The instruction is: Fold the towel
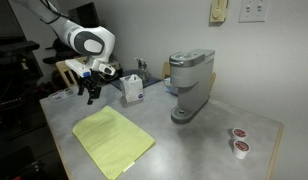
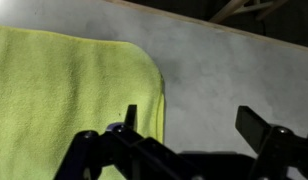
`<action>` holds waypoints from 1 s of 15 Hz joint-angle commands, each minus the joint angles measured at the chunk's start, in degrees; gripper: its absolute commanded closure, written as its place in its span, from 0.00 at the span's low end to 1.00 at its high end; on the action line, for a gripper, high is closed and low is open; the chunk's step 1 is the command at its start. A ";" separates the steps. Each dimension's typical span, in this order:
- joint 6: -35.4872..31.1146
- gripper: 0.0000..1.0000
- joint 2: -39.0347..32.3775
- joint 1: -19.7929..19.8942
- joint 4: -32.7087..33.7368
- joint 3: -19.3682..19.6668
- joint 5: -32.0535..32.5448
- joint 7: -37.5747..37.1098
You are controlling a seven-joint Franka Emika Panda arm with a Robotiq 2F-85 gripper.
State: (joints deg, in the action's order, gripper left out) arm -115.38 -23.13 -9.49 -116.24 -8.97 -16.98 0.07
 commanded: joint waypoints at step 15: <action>1.07 0.00 -10.51 -0.45 8.61 -0.02 2.40 -0.80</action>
State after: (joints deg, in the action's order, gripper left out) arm -115.38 -32.38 -9.64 -109.49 -8.98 -16.06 0.16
